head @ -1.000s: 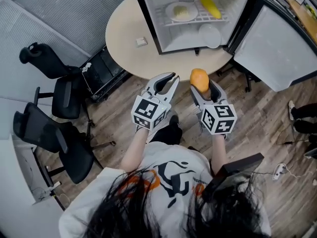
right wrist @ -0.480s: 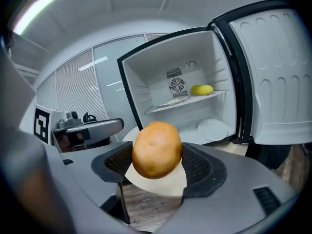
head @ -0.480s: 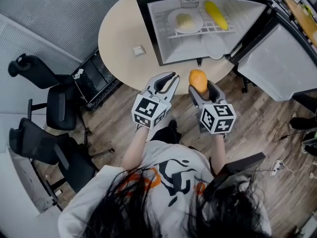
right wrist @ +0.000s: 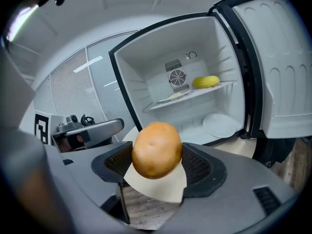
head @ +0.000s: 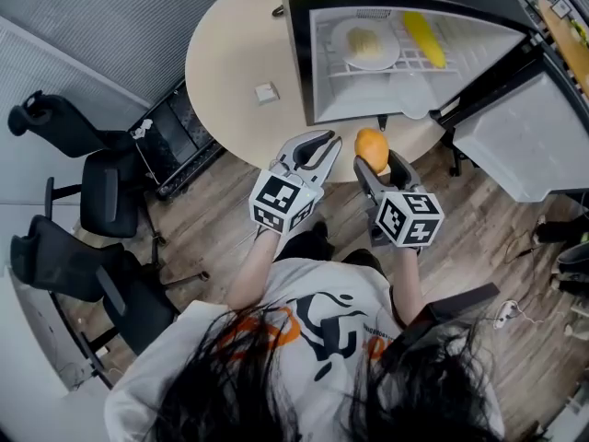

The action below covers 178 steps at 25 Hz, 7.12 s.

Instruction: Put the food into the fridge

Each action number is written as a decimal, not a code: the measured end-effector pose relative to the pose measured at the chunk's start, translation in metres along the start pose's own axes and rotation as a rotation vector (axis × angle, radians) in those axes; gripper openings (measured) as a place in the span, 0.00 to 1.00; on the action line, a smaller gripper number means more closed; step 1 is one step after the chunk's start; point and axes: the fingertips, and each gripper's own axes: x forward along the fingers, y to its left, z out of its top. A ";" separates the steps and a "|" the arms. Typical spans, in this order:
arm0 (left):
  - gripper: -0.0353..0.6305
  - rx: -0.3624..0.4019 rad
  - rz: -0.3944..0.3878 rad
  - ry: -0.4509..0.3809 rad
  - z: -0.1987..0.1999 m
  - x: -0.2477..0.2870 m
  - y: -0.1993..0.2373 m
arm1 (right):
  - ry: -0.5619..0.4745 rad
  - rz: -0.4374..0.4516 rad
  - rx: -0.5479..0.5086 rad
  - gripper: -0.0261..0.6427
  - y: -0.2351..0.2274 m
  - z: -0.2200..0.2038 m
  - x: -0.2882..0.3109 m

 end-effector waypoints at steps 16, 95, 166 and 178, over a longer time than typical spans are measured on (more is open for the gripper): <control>0.12 -0.033 0.043 0.013 -0.004 0.019 0.009 | 0.063 0.007 -0.010 0.53 -0.032 -0.001 0.034; 0.12 -0.018 0.137 0.072 -0.014 0.027 0.021 | -0.142 0.046 -0.171 0.57 -0.070 0.066 0.088; 0.12 0.026 0.023 0.096 -0.082 -0.116 -0.291 | -0.215 0.099 -0.026 0.16 0.005 -0.133 -0.268; 0.12 0.044 0.039 0.077 -0.078 -0.133 -0.287 | -0.223 0.119 -0.050 0.16 0.022 -0.130 -0.267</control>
